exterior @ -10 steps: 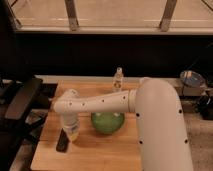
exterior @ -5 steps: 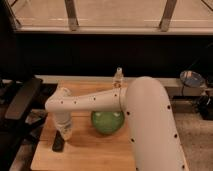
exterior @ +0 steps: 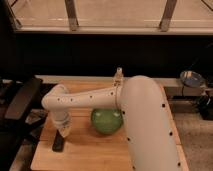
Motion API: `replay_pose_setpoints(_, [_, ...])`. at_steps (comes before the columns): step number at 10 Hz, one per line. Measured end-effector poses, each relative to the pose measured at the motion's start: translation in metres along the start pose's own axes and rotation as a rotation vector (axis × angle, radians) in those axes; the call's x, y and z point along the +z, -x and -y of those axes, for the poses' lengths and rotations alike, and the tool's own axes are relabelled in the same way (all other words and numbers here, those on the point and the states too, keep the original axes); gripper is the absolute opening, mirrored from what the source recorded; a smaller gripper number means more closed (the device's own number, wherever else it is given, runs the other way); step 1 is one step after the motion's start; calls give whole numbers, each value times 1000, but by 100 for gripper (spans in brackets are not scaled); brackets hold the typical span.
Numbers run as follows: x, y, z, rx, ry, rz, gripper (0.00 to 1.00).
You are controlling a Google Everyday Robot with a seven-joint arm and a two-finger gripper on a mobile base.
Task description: Push the eraser across the table
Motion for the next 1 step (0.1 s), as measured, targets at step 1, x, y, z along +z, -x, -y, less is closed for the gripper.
replay_pose_setpoints(1, [-1, -1, 0, 0, 1, 0, 6])
